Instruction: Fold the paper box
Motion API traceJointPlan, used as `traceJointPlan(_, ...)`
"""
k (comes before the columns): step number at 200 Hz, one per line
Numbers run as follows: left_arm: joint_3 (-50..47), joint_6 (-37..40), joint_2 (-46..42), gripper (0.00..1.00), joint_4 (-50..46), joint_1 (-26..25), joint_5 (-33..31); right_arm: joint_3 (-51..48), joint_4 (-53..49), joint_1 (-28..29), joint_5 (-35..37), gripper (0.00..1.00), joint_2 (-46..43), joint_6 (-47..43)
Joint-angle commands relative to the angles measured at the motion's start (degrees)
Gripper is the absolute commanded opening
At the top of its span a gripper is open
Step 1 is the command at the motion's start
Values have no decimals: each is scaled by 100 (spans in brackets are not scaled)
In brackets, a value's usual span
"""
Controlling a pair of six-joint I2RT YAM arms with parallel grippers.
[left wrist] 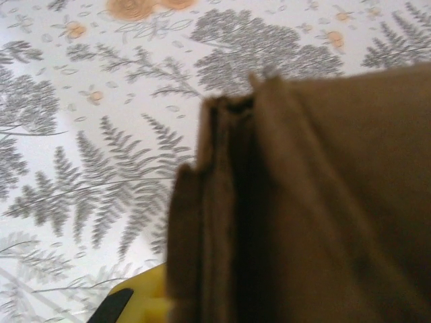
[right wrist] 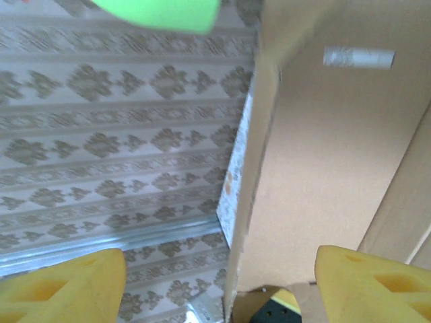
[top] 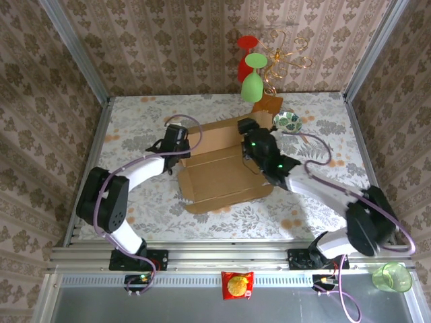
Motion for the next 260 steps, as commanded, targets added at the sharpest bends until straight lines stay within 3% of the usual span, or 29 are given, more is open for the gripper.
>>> traceJointPlan(1, 252, 455, -283, 0, -800, 247, 457, -160, -1206, -298, 24, 74, -606, -798)
traceJointPlan(45, 660, 1078, -440, 0, -1594, 618, 1370, 430, -2119, -1054, -916, 69, -739, -2251)
traceJointPlan(83, 770, 1181, -532, 0, -1907, 743, 1646, 1415, -2490, -1137, -1558, 65, 213, -2940)
traceJointPlan(131, 801, 1041, -586, 0, -1891, 729, 1771, 1975, -2357, -1223, -1741, 65, 1244, -3364)
traceJointPlan(181, 794, 934, -543, 0, -1787, 715, 1786, 2048, -2152, -1209, -2260, 63, 1542, -2965)
traceJointPlan(260, 672, 910, -448, 0, -1327, 681, 1817, 1211, -963, -1228, -2572, 46, 1348, -1558)
